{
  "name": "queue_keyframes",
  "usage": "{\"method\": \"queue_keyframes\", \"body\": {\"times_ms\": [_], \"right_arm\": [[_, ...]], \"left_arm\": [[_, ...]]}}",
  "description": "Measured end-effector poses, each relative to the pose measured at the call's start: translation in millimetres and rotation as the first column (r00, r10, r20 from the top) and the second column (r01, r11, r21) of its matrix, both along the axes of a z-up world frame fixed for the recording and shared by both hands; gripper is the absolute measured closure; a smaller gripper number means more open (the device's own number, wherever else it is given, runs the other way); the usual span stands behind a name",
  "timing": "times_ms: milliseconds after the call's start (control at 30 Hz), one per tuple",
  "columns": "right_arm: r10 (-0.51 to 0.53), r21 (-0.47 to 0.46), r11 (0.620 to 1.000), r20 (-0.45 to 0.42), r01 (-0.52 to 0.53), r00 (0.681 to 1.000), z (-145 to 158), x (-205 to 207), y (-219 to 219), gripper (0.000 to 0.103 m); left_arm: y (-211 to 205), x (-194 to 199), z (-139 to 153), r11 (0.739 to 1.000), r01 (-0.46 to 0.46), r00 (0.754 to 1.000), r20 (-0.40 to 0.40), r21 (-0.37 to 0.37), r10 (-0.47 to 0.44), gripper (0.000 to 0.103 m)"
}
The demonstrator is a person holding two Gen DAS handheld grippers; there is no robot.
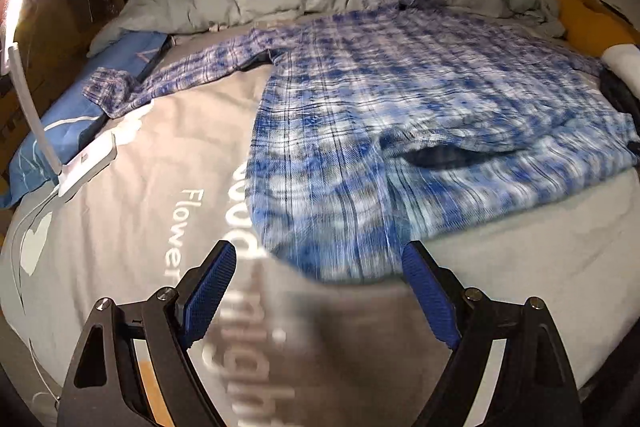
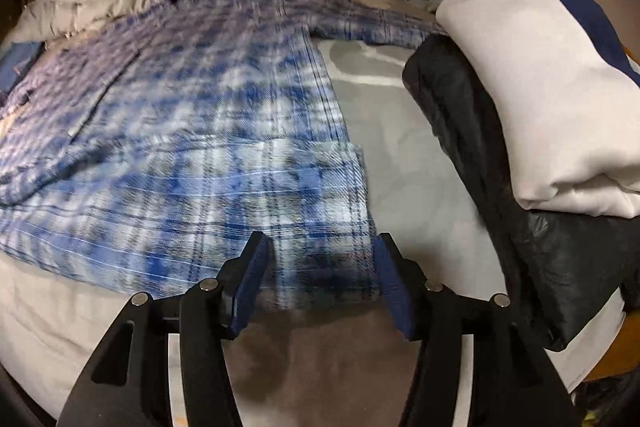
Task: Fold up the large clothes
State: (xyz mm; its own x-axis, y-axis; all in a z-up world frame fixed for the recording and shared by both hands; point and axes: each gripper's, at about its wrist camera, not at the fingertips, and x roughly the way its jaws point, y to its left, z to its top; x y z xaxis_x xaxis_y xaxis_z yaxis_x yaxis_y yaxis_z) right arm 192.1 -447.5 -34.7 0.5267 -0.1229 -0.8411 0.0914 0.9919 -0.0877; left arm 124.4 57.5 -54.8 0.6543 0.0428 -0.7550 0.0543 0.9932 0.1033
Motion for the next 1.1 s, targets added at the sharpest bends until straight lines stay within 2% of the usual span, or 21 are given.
{"method": "queue_keyframes", "body": {"times_ms": [67,100,133,200,300,467,533,567,600,633,667,733,800,933,1000,1100], "right_arm": [[-0.008,-0.007,1.000,0.001,0.008,1.000,-0.6,1.1,-0.6,0.049],[-0.014,-0.007,1.000,0.003,0.014,1.000,-0.3,1.5,-1.3,0.049],[-0.019,0.000,1.000,0.003,0.019,1.000,0.3,1.8,-2.5,0.048],[-0.027,0.048,0.998,0.000,0.027,1.000,1.2,3.9,-6.6,0.045],[-0.040,0.099,0.994,0.002,0.039,0.999,2.6,2.9,-12.2,0.044],[-0.050,0.102,0.994,0.027,0.047,0.998,8.4,-2.6,-16.4,0.043],[-0.049,0.114,0.992,0.028,0.045,0.998,9.1,-1.8,-17.2,0.043],[-0.048,0.116,0.992,0.030,0.044,0.998,9.3,-1.2,-16.5,0.043],[-0.045,0.115,0.992,0.031,0.042,0.998,9.4,-0.2,-15.1,0.043],[-0.035,0.110,0.993,0.029,0.031,0.999,8.8,1.9,-12.0,0.043],[-0.017,0.100,0.995,0.022,0.015,1.000,7.5,4.2,-7.6,0.043],[0.006,0.062,0.998,0.007,-0.007,1.000,4.6,6.9,0.9,0.043],[0.017,0.023,1.000,-0.004,-0.017,1.000,1.2,7.7,6.6,0.043],[0.015,0.017,1.000,-0.013,-0.015,1.000,-1.3,9.3,4.1,0.041],[0.000,0.028,1.000,-0.018,0.000,1.000,-2.3,9.4,-0.5,0.040],[-0.022,0.050,0.998,-0.028,0.024,0.999,-4.2,10.2,-8.0,0.039]], "left_arm": [[0.0,-8.5,0.8,0.999,0.032,0.999,0.012,-0.039,-0.031,0.016],[-2.0,-9.4,0.1,0.997,0.051,0.999,0.007,-0.051,-0.050,0.022],[-4.1,-7.9,-0.8,0.997,0.058,0.998,0.000,-0.051,-0.058,0.038],[-5.8,-0.7,-4.0,0.996,0.056,0.998,-0.022,-0.063,-0.057,0.053],[-6.6,6.4,-9.3,0.992,0.067,0.996,-0.059,-0.106,-0.074,0.053],[-13.5,8.6,-17.2,0.996,0.061,0.994,-0.082,-0.065,-0.066,0.053],[-9.7,12.3,-17.8,0.996,0.037,0.997,-0.069,-0.085,-0.043,0.056],[-7.6,13.7,-16.6,0.996,0.023,0.998,-0.054,-0.089,-0.028,0.062],[-5.4,14.7,-14.4,0.997,0.006,1.000,-0.028,-0.077,-0.008,0.081],[-3.4,15.7,-11.6,0.998,-0.012,1.000,-0.007,-0.056,0.012,0.093],[-0.1,16.2,-5.3,0.998,-0.043,0.999,0.021,-0.038,0.043,0.093],[9.6,16.0,11.3,0.995,-0.067,0.995,0.073,-0.074,0.072,0.094],[20.2,26.1,28.9,0.992,-0.078,0.992,0.089,-0.101,0.087,0.095],[35.1,57.0,46.2,0.991,-0.129,0.986,0.104,-0.024,0.131,0.095],[44.9,77.2,41.4,0.987,-0.161,0.985,0.058,-0.018,0.162,0.095],[61.4,96.4,17.0,0.978,-0.193,0.981,-0.025,-0.077,0.192,0.095]]}}
